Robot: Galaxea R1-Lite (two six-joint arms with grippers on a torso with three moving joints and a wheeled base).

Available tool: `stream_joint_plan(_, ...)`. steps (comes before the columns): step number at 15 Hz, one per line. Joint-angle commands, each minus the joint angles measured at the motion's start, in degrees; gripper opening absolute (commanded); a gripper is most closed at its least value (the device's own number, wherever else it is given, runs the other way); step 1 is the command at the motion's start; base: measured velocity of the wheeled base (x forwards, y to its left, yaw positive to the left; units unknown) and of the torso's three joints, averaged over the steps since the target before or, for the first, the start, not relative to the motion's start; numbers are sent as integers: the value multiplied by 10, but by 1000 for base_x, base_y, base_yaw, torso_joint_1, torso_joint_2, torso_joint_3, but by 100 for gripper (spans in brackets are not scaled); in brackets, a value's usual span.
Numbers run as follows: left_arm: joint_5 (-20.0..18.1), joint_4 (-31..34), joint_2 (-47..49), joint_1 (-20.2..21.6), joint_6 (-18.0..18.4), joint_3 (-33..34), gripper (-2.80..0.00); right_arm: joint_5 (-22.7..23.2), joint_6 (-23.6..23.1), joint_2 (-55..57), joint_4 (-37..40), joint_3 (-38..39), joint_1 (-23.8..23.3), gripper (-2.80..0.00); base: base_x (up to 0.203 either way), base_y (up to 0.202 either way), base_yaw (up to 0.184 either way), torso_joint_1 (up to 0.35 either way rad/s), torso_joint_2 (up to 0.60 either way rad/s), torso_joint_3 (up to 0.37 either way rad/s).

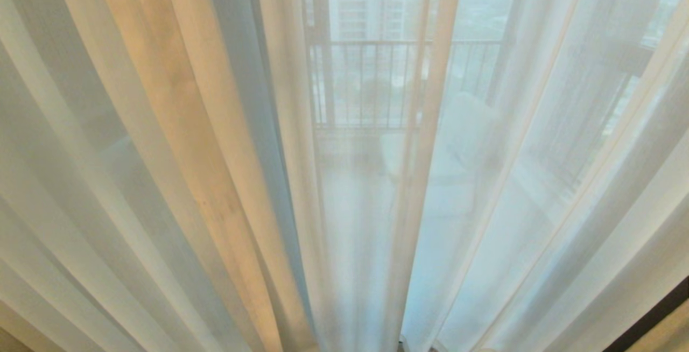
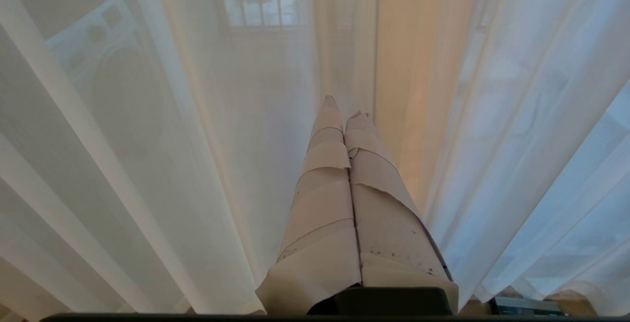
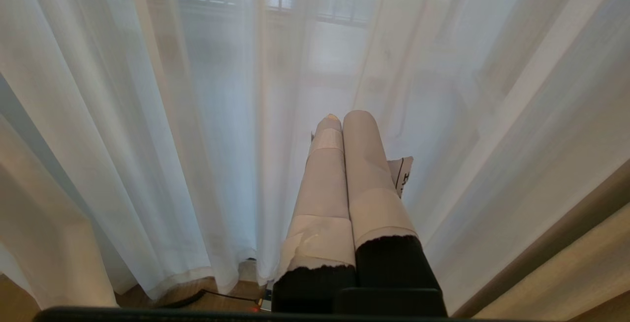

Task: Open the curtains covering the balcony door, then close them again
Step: Close the outer curtains on both sides

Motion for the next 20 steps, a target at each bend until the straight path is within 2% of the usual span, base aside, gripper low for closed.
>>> stream_joint_plan(1, 0, 0, -1, 1, 0, 0, -280, 0, -1, 1, 0, 0, 0, -280, 0, 0, 0, 0, 0, 0)
stream_joint_plan(17, 2, 1, -1, 0, 0, 0, -280, 0, -1, 1, 0, 0, 0, -280, 0, 0, 0, 0, 0, 0)
stream_joint_plan(20, 2, 1, -1, 0, 0, 0, -280, 0, -1, 1, 0, 0, 0, -280, 1, 135, -1, 1, -1, -2)
